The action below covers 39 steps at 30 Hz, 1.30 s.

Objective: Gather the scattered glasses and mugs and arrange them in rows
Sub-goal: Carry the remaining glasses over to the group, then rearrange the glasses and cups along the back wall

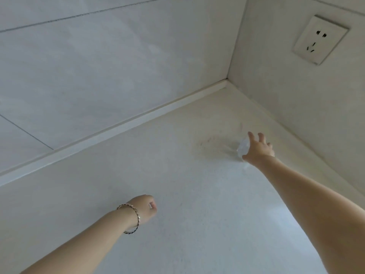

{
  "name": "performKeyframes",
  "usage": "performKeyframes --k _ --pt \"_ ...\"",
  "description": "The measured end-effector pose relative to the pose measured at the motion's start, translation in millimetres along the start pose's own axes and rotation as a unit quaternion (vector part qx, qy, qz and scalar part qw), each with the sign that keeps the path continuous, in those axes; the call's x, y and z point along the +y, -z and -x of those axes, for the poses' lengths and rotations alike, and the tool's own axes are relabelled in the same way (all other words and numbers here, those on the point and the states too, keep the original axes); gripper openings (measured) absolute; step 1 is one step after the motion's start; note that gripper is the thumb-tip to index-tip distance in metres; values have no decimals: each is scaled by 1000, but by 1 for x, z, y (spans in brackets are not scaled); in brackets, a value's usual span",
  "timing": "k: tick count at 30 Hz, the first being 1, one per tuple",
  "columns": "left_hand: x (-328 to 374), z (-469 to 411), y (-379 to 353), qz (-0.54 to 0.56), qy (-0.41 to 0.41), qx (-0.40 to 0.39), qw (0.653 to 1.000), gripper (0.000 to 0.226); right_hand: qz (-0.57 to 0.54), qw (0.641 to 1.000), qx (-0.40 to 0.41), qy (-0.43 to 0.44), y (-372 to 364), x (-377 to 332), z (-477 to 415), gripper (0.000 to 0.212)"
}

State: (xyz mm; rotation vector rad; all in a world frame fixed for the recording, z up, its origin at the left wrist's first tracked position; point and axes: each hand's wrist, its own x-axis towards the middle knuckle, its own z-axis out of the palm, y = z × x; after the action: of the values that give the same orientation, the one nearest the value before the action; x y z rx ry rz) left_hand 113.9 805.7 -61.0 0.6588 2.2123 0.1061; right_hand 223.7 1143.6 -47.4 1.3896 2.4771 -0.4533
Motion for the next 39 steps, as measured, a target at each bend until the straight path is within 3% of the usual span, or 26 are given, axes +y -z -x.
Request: performKeyframes --k 3,7,16,28,33,39 --pt "-4 -5 -1 3 8 -3 1000 8 -25 999 29 5 1 4 1 79" --pt "-5 -4 -3 0 4 -2 1000 7 -29 999 2 22 -1 1 18 83" --pt "-51 44 -7 50 37 16 998 11 33 971 -47 234 -38 -82 112 80" --pt "-248 214 -70 180 194 104 959 7 92 870 -121 469 -123 -240 322 81" --pt "-341 302 -112 210 250 127 937 6 120 841 -144 508 -168 -288 417 84" --pt "-440 393 -150 241 271 146 921 15 138 841 -140 504 -220 -338 521 93"
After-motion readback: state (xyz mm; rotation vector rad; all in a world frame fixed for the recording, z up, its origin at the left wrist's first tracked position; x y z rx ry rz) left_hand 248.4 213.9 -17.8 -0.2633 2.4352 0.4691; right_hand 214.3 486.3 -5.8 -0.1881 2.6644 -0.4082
